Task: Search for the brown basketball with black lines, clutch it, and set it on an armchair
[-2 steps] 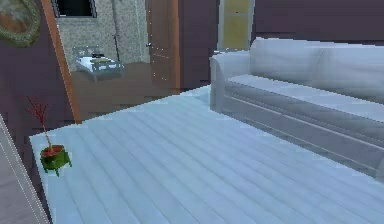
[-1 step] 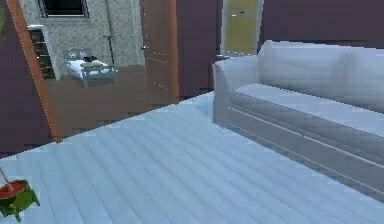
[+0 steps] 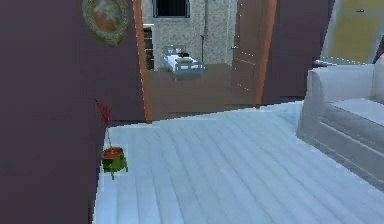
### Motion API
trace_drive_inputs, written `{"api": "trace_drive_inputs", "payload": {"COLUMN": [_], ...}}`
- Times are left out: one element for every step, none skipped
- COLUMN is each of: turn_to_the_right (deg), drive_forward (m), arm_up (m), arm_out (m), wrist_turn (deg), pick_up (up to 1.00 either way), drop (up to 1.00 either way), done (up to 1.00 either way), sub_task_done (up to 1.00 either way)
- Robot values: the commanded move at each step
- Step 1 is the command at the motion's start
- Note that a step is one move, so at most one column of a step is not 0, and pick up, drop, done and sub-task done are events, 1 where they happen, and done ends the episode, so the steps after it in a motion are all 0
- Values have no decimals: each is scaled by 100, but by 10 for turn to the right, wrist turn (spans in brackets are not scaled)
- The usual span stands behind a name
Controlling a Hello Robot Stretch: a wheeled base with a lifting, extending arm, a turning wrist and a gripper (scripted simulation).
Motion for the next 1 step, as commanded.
{"api": "trace_drive_inputs", "payload": {"turn_to_the_right": [0], "drive_forward": [100], "arm_up": [0], "arm_out": [0], "wrist_turn": [0], "pick_up": [0], "drop": [0], "done": [0], "sub_task_done": [0]}}
